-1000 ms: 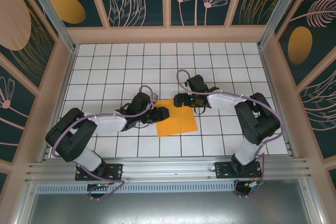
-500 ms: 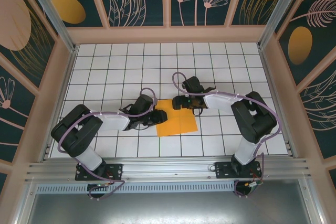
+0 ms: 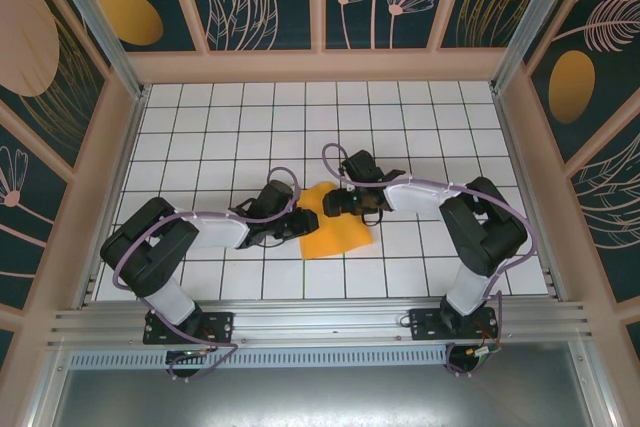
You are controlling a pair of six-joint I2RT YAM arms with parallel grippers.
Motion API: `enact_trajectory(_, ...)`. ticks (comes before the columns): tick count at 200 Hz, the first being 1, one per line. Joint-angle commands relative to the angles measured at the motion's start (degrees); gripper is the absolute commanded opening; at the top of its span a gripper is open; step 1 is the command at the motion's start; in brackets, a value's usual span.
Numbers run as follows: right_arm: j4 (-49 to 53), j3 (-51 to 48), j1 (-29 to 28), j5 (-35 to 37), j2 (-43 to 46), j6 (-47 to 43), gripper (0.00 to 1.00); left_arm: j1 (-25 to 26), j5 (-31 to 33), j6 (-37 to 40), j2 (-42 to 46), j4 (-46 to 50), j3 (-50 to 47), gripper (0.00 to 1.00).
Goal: Fold a paper plane with a square sheet of paper (fold left side to right side)
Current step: Pick up the square sheet of paper from the center of the table.
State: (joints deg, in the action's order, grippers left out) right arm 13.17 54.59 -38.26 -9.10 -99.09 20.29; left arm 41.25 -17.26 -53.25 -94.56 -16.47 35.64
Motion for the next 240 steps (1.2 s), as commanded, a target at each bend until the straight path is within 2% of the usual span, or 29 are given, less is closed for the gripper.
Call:
enact_trajectory(1, 3.6, -0.9, -0.7, -2.0, 1.7, 0.4, 0.73, 0.2, 1.3, -1.0, -0.3, -1.0, -0.5, 0.35)
enact_trajectory(50, 2.0, -1.7, -0.3, -4.2, 2.7, 0.0, 0.54, 0.2, 1.1, -1.1, 2.4, -2.8, -0.5, 0.38)
enact_trajectory(73, -1.7, -3.3, 0.7, -9.7, 4.5, 0.1, 0.44, -0.1, 1.1, 0.0, 5.5, -2.7, -0.5, 0.45)
enact_trajectory(99, -6.2, -5.9, 3.5, -16.9, 6.6, 1.5, 0.37, -2.4, 0.8, 1.3, 11.2, -2.3, -1.9, 0.52)
enact_trajectory(123, -10.8, -8.7, 6.6, -24.0, 9.6, 2.6, 0.33, -6.7, -1.4, 1.1, 17.6, -4.6, -5.6, 0.65)
enact_trajectory(145, -16.6, -11.8, 11.4, -32.2, 14.4, 3.7, 0.32, -10.2, -3.6, 0.9, 24.1, -7.9, -9.0, 0.88)
enact_trajectory(162, -19.2, -13.0, 14.9, -38.2, 18.8, 3.3, 0.32, -11.7, -4.4, 1.6, 29.2, -9.9, -10.2, 0.98)
enact_trajectory(195, -21.8, -12.1, 20.3, -48.7, 26.9, 3.4, 0.31, -12.8, -9.7, 1.0, 35.0, -19.5, -11.2, 0.99)
enact_trajectory(240, -23.6, -5.8, 20.7, -58.2, 33.1, 6.4, 0.31, -12.7, -19.8, -1.0, 32.1, -34.7, -8.0, 0.99)
